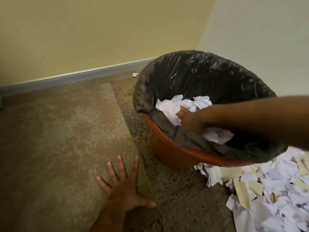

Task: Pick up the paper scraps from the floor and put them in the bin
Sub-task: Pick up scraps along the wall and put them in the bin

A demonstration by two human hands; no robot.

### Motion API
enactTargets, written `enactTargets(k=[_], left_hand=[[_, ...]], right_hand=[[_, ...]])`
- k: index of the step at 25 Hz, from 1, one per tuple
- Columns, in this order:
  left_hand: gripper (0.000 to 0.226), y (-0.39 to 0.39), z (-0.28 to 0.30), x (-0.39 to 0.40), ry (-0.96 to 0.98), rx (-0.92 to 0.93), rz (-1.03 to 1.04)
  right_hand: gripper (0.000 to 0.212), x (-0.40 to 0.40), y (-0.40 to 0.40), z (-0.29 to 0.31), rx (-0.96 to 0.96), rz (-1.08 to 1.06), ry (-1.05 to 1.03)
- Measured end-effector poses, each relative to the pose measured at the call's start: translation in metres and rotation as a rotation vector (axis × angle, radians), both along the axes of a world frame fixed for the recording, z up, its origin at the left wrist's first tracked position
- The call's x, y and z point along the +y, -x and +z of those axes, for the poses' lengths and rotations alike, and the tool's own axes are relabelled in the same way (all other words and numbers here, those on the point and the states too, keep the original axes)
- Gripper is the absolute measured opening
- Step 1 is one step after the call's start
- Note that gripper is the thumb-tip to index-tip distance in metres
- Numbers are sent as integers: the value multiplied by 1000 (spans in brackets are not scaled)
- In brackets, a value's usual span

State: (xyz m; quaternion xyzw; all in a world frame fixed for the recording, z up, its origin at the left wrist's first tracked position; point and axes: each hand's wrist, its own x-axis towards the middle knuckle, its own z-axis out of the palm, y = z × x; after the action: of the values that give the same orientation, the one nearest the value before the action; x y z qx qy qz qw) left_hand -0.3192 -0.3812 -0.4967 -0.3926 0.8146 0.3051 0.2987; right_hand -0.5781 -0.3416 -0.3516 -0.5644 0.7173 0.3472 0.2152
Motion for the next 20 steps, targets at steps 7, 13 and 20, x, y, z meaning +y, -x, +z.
enactTargets(k=[7,13,20], left_hand=[[154,-1,-1,5,20,17,-9],[151,-6,-2,11,79,45,-15],[132,-10,-2,31,191,36,-31]], right_hand=[[94,23,8,76,-162,-14,216],[53,125,-24,101,-293,-116,893],[76,205,-63,58,60,-101,926]])
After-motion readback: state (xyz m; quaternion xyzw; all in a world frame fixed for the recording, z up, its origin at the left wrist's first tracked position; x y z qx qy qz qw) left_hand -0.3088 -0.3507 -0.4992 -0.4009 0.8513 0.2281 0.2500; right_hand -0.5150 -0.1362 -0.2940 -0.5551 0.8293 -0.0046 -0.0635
